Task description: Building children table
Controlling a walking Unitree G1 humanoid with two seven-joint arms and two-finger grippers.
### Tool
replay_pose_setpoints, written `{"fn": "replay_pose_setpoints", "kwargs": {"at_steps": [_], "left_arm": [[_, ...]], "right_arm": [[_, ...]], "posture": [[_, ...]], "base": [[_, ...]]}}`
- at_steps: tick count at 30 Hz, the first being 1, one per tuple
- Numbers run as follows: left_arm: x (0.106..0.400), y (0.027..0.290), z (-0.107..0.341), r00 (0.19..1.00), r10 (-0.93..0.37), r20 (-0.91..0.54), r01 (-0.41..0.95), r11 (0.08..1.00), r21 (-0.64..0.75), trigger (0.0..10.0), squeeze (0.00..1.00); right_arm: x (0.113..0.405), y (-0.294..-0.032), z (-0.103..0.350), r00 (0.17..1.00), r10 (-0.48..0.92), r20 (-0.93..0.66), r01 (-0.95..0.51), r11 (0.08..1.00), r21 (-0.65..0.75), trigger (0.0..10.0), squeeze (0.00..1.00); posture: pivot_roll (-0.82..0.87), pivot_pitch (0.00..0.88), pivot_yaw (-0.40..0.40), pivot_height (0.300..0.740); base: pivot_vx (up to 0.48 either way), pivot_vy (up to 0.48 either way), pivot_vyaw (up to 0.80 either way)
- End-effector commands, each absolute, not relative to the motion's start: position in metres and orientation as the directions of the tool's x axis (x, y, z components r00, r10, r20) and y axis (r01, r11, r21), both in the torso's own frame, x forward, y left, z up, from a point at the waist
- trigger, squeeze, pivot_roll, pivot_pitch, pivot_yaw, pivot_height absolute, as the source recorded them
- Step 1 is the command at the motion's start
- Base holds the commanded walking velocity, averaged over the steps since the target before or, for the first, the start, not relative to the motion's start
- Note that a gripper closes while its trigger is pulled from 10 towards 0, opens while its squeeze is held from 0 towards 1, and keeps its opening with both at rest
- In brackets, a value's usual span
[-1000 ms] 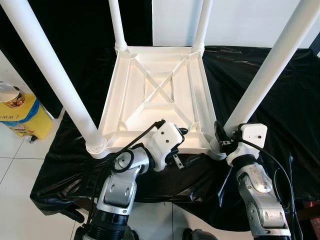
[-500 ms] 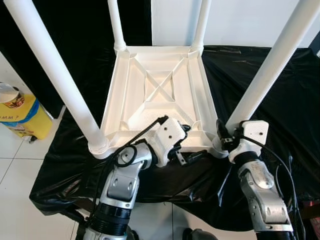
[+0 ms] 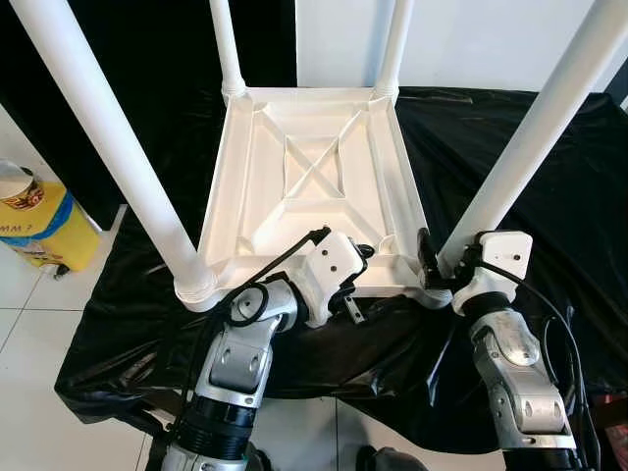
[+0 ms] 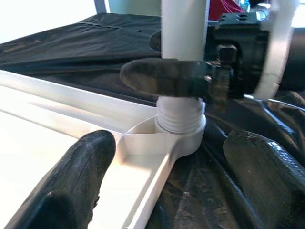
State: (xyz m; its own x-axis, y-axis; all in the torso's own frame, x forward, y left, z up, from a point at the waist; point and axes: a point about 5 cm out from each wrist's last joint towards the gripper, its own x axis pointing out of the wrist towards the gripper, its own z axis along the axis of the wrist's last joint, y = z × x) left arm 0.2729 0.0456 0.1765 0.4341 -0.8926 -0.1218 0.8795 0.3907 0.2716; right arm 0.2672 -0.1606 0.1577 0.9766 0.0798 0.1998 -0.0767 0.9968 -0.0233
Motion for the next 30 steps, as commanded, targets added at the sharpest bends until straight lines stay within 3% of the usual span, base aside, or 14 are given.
{"fn": "replay_pose_setpoints", "kwargs": {"at_steps": [1, 12, 20, 30], "left_arm": [[0.281, 0.050, 0.179, 0.586, -0.808, -0.066, 0.787, 0.548, 0.284, 10.0, 0.00], [0.287, 0.058, 0.182, 0.611, -0.789, -0.065, 0.766, 0.567, 0.303, 10.0, 0.00], [0.295, 0.067, 0.187, 0.612, -0.787, -0.080, 0.760, 0.557, 0.333, 10.0, 0.00], [0.294, 0.068, 0.184, 0.608, -0.789, -0.089, 0.764, 0.550, 0.338, 10.0, 0.00]], "right_arm": [[0.266, -0.156, 0.158, 0.971, 0.149, 0.187, -0.146, 0.989, -0.029, 10.0, 0.00], [0.271, -0.165, 0.160, 0.956, 0.233, 0.180, -0.227, 0.973, -0.050, 10.0, 0.00], [0.271, -0.196, 0.162, 0.955, 0.250, 0.162, -0.236, 0.967, -0.100, 10.0, 0.00], [0.267, -0.198, 0.155, 0.956, 0.258, 0.140, -0.245, 0.964, -0.103, 10.0, 0.00]], "posture": [[-0.01, 0.123, -0.098, 0.740], [-0.02, 0.134, -0.070, 0.740], [-0.03, 0.153, -0.041, 0.740], [-0.03, 0.147, -0.060, 0.740]], "base": [[0.000, 0.000, 0.00], [0.000, 0.000, 0.00], [0.000, 0.000, 0.00], [0.000, 0.000, 0.00]]}}
